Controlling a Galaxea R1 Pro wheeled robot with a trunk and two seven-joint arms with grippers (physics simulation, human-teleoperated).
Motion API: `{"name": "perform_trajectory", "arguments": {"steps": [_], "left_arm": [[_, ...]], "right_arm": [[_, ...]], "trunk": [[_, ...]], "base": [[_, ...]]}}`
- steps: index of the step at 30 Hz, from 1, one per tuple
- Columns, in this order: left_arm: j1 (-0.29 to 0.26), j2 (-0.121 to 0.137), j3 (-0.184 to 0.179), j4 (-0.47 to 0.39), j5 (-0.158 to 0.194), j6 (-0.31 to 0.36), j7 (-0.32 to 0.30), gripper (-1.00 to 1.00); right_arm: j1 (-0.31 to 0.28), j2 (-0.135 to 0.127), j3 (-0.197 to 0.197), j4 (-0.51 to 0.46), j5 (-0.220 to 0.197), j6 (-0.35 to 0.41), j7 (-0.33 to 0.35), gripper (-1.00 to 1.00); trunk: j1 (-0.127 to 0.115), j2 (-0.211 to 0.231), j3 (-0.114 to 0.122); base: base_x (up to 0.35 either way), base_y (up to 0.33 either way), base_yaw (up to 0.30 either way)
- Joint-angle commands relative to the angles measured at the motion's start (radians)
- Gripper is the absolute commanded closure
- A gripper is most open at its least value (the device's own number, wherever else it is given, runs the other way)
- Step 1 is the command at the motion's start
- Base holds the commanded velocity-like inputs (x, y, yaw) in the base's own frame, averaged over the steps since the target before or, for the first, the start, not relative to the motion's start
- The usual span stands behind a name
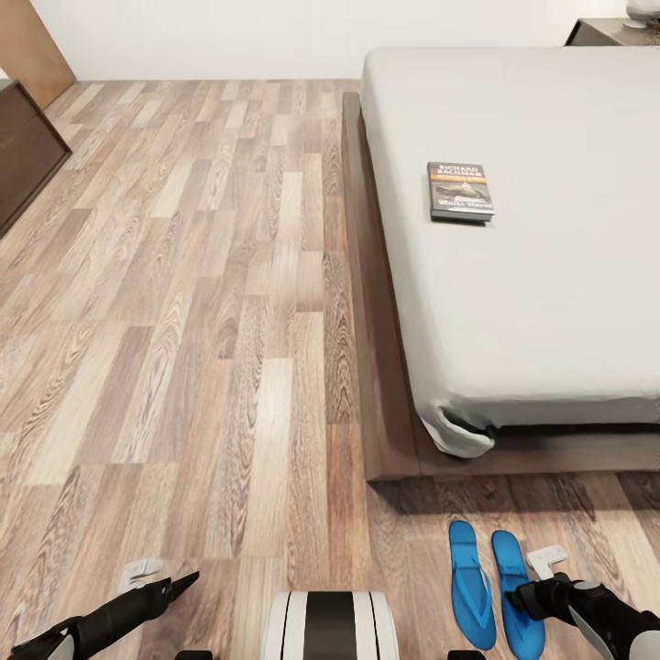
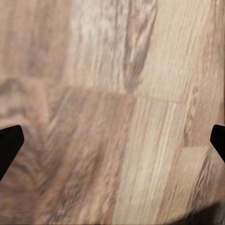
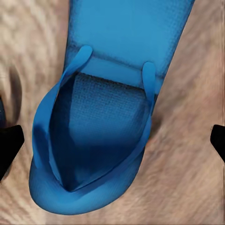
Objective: In the bedroom, move the book from the bed onto either nightstand, and place the two sandals side by side next to the bed.
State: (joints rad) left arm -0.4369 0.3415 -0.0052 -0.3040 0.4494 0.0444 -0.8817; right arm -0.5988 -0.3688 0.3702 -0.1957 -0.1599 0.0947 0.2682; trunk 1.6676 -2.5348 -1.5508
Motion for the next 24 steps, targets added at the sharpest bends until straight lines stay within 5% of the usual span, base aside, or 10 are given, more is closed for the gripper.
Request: {"name": "perform_trajectory", "arguments": {"steps": [1, 24], "left_arm": [[0.000, 0.000, -0.001, 0.000, 0.005, 0.005, -0.003, -1.00], [0.000, 0.000, 0.000, 0.000, 0.004, 0.005, -0.003, -1.00]], "right_arm": [[0.000, -0.001, 0.006, -0.002, -0.010, 0.007, 0.002, -1.00], [0.000, -0.002, 0.004, -0.047, -0.012, 0.003, 0.006, -1.00]], "trunk": [[-0.001, 0.000, 0.003], [-0.011, 0.005, 0.092]], "base": [[0.000, 0.000, 0.000], [0.000, 0.000, 0.000]]}}
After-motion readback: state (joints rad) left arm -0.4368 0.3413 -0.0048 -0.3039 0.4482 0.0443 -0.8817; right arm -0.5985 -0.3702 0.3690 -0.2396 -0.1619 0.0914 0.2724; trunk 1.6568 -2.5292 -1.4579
